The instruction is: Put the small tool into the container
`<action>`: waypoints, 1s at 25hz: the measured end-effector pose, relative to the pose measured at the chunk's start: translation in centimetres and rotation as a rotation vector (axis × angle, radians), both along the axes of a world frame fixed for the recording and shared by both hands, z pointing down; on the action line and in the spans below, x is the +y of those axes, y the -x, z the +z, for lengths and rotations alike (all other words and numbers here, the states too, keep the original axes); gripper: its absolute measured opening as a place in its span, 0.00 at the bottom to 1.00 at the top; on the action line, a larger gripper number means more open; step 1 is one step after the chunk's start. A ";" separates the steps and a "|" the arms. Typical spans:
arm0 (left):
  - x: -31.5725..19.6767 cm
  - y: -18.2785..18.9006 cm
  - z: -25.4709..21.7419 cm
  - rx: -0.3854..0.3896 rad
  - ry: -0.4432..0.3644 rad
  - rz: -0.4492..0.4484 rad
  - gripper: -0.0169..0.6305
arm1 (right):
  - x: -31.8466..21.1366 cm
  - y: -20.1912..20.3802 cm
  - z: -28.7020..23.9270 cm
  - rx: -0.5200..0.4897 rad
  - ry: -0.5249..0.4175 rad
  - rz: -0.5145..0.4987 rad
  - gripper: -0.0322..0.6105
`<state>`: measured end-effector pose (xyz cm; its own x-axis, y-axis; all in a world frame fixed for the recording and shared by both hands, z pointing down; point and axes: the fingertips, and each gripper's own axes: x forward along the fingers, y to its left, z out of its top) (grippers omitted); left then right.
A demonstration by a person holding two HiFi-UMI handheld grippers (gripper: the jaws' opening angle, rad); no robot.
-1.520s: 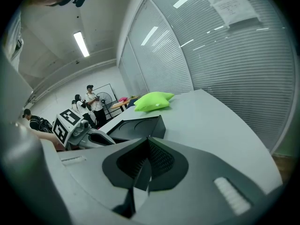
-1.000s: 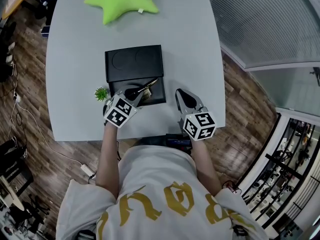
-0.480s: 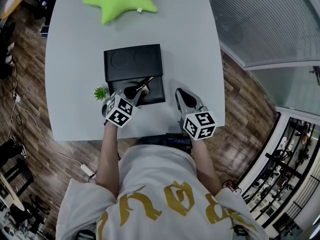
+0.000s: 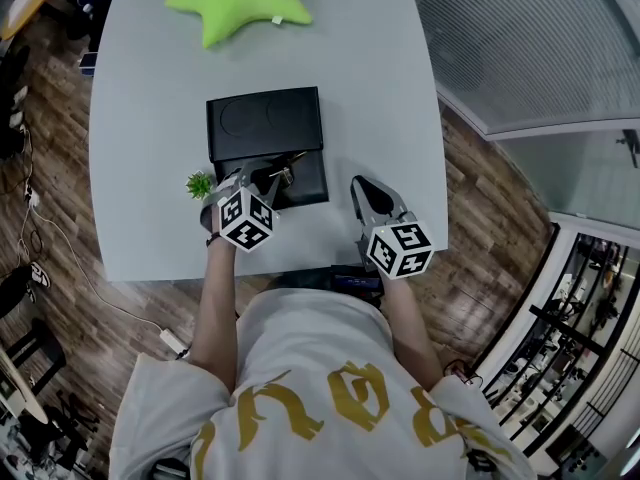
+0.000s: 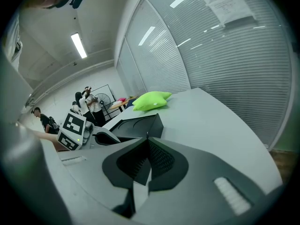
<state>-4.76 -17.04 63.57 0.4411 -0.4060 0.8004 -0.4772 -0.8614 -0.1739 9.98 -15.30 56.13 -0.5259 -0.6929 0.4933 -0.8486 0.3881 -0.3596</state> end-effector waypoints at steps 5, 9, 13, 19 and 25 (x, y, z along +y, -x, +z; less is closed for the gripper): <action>0.4 0.1 0.8 -0.038 0.009 0.045 0.10 | 0.0 0.2 -0.1 -0.014 0.005 0.013 0.09; 1.6 -0.3 2.0 -0.061 0.072 0.081 0.20 | 0.1 0.2 -0.4 -0.019 -0.001 0.024 0.09; 1.9 -0.3 2.3 -0.067 0.089 0.077 0.23 | 0.3 0.3 -1.1 -0.018 -0.014 0.030 0.09; 1.9 0.0 2.2 0.036 0.191 0.024 0.27 | -0.3 1.4 -2.2 -0.040 -0.035 0.018 0.09; 2.8 0.2 1.0 0.049 0.204 0.011 0.27 | 0.6 2.2 -3.5 -0.071 -0.044 0.001 0.09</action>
<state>-4.99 -14.21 64.53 0.4851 -0.2329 0.8429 -0.4711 -0.8817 0.0276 7.74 -14.73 52.61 -0.5576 -0.7140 0.4233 -0.8220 0.4039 -0.4015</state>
